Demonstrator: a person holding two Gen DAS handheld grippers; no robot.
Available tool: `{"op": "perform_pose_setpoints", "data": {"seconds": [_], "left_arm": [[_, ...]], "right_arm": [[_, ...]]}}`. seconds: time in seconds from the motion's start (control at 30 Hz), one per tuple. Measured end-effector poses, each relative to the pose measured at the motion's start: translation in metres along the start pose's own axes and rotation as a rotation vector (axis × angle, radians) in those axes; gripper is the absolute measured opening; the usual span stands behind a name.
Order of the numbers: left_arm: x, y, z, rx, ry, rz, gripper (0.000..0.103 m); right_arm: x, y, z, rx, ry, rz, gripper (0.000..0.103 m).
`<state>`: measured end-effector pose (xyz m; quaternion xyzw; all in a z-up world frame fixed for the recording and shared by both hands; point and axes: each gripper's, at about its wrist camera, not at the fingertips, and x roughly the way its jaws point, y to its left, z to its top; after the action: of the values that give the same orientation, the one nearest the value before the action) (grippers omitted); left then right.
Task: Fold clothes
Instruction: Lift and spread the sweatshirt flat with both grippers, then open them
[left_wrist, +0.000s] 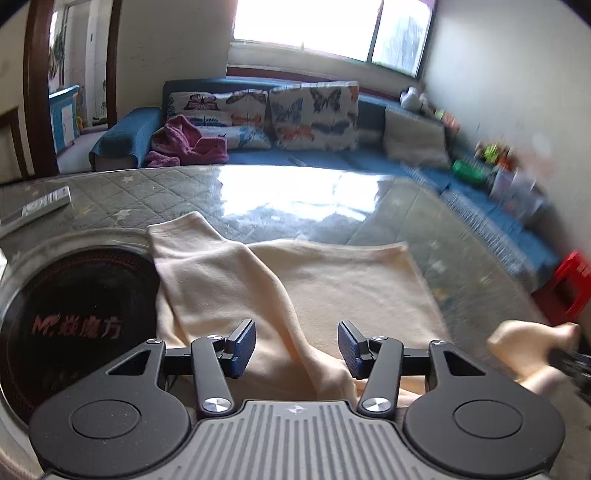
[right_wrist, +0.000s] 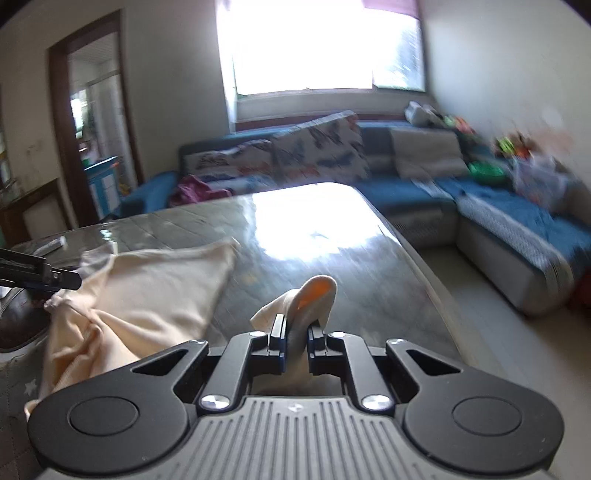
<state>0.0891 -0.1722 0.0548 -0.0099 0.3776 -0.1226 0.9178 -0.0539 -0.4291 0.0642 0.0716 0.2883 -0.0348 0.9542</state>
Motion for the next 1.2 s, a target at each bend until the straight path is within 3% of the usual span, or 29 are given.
{"op": "perform_pose_setpoints", "data": {"seconds": [0.03, 0.13, 0.23, 0.33, 0.37, 0.6, 0.67, 0.8, 0.9, 1.0, 1.07, 1.17, 1.2], "left_arm": [[0.007, -0.002, -0.002, 0.010, 0.018, 0.003, 0.034], [0.018, -0.001, -0.010, 0.023, 0.048, -0.001, 0.006], [0.005, 0.008, -0.018, 0.007, 0.023, -0.002, 0.003], [-0.022, 0.022, -0.026, -0.026, -0.023, 0.005, 0.003], [-0.033, 0.028, -0.029, -0.042, -0.038, 0.007, 0.003], [-0.103, 0.069, -0.067, -0.144, -0.114, 0.046, 0.002], [-0.114, 0.080, -0.084, -0.176, -0.102, 0.057, 0.003], [-0.124, 0.100, -0.117, -0.227, -0.045, 0.077, 0.003], [-0.127, 0.109, -0.134, -0.248, -0.012, 0.092, 0.003], [-0.132, 0.114, -0.142, -0.255, -0.004, 0.102, 0.005], [-0.135, 0.115, -0.143, -0.253, -0.006, 0.115, 0.011], [-0.139, 0.113, -0.141, -0.240, -0.023, 0.129, 0.026], [-0.140, 0.113, -0.141, -0.237, -0.029, 0.134, 0.038]], "right_arm": [[-0.001, -0.004, -0.004, 0.015, 0.010, -0.006, 0.010], [-0.003, -0.012, -0.015, 0.042, 0.028, -0.019, 0.016], [-0.004, -0.022, -0.021, 0.069, 0.039, -0.051, 0.029], [-0.006, -0.032, -0.028, 0.099, 0.048, -0.082, 0.040], [-0.006, -0.034, -0.029, 0.104, 0.052, -0.091, 0.048], [-0.010, -0.042, -0.039, 0.103, 0.052, -0.171, 0.056], [-0.013, -0.044, -0.040, 0.098, 0.041, -0.198, 0.065], [-0.027, -0.045, -0.040, 0.090, 0.010, -0.223, 0.069], [-0.035, -0.038, -0.038, 0.063, -0.013, -0.188, 0.083], [-0.036, -0.028, -0.036, 0.022, -0.018, -0.159, 0.085], [-0.028, -0.017, -0.032, -0.022, -0.002, -0.141, 0.092], [-0.011, -0.002, -0.032, -0.081, 0.024, -0.135, 0.094], [-0.006, 0.001, -0.032, -0.096, 0.032, -0.139, 0.097]]}}
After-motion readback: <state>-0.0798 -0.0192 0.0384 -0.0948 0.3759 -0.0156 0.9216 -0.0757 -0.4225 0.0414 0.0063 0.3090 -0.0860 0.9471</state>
